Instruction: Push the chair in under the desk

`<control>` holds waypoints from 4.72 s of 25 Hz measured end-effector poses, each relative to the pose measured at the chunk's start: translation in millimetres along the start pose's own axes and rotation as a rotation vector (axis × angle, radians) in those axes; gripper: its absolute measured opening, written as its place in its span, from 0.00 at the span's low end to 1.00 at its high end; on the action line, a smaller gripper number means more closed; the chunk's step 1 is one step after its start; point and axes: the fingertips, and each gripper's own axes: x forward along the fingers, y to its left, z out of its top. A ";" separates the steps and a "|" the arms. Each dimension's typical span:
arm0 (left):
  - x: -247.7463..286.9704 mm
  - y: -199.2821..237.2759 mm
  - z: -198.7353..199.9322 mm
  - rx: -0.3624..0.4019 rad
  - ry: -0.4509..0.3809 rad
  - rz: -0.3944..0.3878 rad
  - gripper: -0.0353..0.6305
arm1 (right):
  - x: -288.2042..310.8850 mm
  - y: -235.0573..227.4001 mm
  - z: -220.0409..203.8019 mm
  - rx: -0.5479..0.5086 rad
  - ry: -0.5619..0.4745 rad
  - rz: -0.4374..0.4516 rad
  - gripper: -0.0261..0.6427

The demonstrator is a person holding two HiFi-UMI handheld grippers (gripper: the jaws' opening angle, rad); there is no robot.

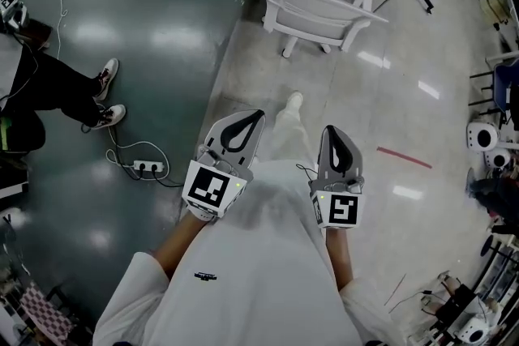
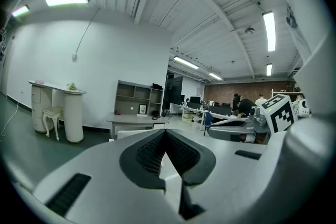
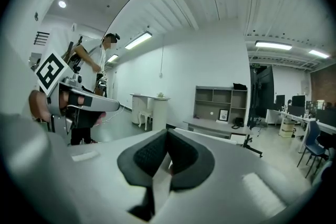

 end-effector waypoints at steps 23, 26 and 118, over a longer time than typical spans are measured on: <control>357.6 93.5 102.3 0.045 0.062 0.083 0.06 | 287.3 -285.5 31.3 0.009 -0.014 0.070 0.06; 380.0 98.8 105.4 0.045 0.089 0.105 0.06 | 309.3 -306.4 30.8 0.041 -0.019 0.079 0.06; 551.1 198.2 -90.6 0.663 0.758 -0.233 0.30 | 470.5 -289.6 -163.4 -0.503 0.618 0.417 0.28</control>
